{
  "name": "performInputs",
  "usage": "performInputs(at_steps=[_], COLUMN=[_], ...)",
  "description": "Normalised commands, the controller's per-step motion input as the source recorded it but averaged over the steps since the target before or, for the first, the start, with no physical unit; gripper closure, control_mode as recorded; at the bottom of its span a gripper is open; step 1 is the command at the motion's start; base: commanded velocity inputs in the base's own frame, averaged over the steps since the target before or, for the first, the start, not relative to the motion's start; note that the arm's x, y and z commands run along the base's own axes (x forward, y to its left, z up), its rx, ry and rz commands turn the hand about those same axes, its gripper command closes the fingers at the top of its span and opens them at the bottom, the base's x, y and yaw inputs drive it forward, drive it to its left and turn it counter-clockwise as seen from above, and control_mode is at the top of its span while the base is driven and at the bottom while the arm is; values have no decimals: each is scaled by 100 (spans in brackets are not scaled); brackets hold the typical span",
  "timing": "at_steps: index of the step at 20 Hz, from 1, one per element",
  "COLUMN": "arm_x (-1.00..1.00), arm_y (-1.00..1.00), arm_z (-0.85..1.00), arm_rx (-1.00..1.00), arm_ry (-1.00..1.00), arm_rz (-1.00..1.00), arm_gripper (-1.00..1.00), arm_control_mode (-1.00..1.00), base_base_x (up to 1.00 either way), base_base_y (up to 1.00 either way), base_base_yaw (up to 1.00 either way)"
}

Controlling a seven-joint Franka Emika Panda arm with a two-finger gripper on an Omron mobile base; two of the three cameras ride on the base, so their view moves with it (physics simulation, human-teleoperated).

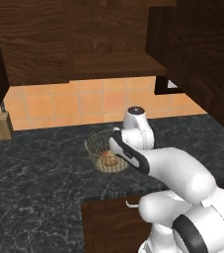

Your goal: Open the cabinet, pick up the bread from the cabinet and place it in the basket. Then move the basket to the dining counter.

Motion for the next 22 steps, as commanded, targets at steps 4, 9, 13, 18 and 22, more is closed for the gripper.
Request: performInputs(at_steps=[4,9,13,18,22], arm_x=[-40,-47,-61,-80,-100], arm_y=[0,0,-9,-61,-45], arm_z=[31,75,100,78,31], arm_rx=[0,3,0,0,0], arm_ry=[-25,-14,-4,2,0], arm_rz=[-8,-8,-2,-5,-2], arm_gripper=[100,100,100,100,100], arm_control_mode=[-100,-100,-100,-100,-100], base_base_x=[0,0,0,0,0], base_base_y=[0,0,0,0,0], base_base_yaw=[0,0,0,0,0])
